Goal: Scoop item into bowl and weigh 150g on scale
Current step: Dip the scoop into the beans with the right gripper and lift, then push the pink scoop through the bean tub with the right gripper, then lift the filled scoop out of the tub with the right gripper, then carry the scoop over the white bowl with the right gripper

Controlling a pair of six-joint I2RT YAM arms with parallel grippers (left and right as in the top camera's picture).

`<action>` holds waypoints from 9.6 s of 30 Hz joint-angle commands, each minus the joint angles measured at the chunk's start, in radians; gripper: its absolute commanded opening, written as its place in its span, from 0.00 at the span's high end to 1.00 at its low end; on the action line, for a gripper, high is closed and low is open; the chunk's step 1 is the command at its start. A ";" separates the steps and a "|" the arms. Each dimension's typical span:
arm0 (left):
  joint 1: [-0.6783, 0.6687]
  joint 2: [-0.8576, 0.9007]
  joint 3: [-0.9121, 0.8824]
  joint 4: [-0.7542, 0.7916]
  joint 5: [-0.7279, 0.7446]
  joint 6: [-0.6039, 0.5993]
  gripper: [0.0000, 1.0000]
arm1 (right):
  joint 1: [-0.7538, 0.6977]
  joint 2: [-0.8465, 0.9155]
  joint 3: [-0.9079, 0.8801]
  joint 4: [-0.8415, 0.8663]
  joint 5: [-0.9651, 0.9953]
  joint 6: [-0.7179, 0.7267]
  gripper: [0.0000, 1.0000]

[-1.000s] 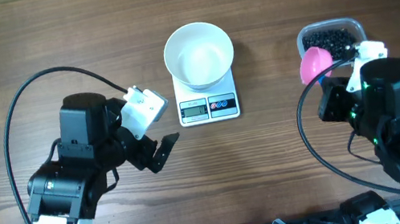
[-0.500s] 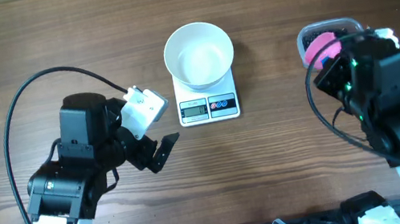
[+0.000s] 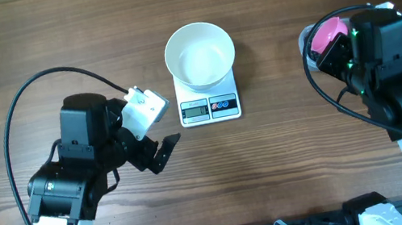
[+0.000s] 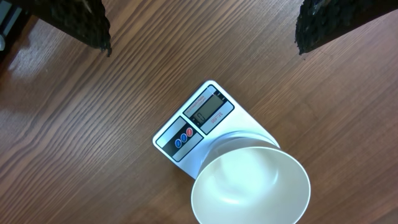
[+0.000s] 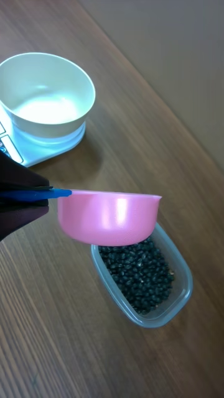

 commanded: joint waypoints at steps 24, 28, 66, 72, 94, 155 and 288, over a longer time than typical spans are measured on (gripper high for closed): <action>0.007 0.003 0.025 0.002 0.015 -0.006 0.00 | -0.003 -0.039 0.017 -0.058 0.045 -0.061 0.96; 0.007 0.003 0.025 0.002 0.015 -0.006 0.00 | -0.003 -0.001 0.006 -0.031 0.048 -0.229 0.96; 0.007 0.003 0.025 0.002 0.015 -0.006 0.00 | -0.206 0.615 0.005 0.186 0.102 -0.789 0.96; 0.007 0.003 0.025 0.002 0.015 -0.006 0.00 | -0.206 0.629 0.005 0.193 -0.042 -0.812 0.96; 0.007 0.003 0.025 0.002 0.015 -0.006 0.00 | -0.414 0.629 0.005 0.143 -0.460 -0.757 0.96; 0.007 0.003 0.025 0.002 0.015 -0.006 0.00 | -0.649 0.686 -0.005 0.017 -0.866 -0.706 0.96; 0.007 0.003 0.025 0.002 0.015 -0.006 0.00 | 0.031 0.612 -0.002 0.612 -0.924 -0.736 0.95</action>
